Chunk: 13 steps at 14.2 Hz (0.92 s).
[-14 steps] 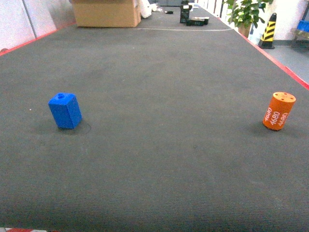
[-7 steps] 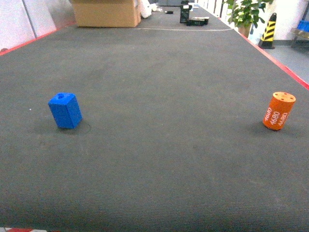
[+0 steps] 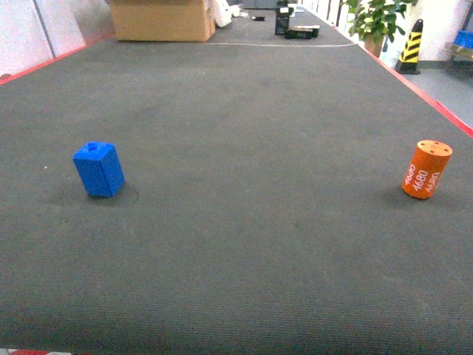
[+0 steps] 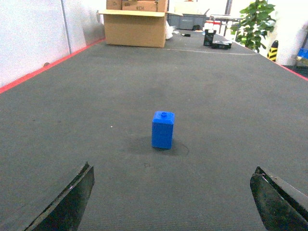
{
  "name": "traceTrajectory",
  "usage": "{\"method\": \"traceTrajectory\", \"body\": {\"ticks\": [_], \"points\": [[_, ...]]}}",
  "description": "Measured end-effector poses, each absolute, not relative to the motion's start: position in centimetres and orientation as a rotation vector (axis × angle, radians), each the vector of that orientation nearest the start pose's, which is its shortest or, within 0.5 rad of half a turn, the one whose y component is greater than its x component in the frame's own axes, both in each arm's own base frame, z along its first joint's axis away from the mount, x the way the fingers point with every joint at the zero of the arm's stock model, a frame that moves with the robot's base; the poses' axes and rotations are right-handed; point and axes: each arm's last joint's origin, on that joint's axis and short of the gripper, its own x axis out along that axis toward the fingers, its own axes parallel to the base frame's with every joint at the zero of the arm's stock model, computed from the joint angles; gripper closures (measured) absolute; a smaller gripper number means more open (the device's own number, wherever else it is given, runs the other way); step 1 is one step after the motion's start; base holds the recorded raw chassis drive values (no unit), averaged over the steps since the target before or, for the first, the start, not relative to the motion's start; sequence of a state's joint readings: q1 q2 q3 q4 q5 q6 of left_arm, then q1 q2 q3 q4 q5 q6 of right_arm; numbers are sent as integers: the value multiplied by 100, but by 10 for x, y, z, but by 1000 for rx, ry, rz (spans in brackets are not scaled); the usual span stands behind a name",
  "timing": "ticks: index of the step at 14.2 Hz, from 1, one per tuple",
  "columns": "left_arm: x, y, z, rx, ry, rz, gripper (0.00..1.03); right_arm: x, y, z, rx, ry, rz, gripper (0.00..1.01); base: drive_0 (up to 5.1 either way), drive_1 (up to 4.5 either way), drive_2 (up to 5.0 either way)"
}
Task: Sort blue parts and orange caps into right shelf containers
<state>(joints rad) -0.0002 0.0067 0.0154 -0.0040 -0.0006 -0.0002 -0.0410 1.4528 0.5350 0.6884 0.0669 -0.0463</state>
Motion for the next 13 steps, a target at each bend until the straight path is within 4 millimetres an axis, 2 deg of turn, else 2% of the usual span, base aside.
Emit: {"method": "traceTrajectory", "body": {"ticks": [1, 4, 6, 8, 10, 11, 13], "points": [[97, 0, 168, 0, -4, 0, 5, 302, -12, 182, -51, 263, -98, 3, 0, 0, 0], [97, 0, 168, 0, -5, 0, 5, 391, -8, 161, -67, 357, -118, 3, 0, 0, 0], [97, 0, 168, 0, -4, 0, 5, 423, -9, 144, -64, 422, -136, 3, 0, 0, 0], [97, 0, 168, 0, -4, 0, 5, 444, -9, 127, -34, 471, -130, 3, 0, 0, 0], [97, 0, 168, 0, -5, 0, 5, 454, -6, 105, -31, 525, -124, 4, 0, 0, 0], [97, 0, 168, 0, -5, 0, 5, 456, -3, 94, -35, 548, -124, 15, 0, 0, 0], [97, 0, 168, 0, -5, 0, 5, 452, -1, 83, -40, 546, -125, 37, 0, 0, 0]]}}
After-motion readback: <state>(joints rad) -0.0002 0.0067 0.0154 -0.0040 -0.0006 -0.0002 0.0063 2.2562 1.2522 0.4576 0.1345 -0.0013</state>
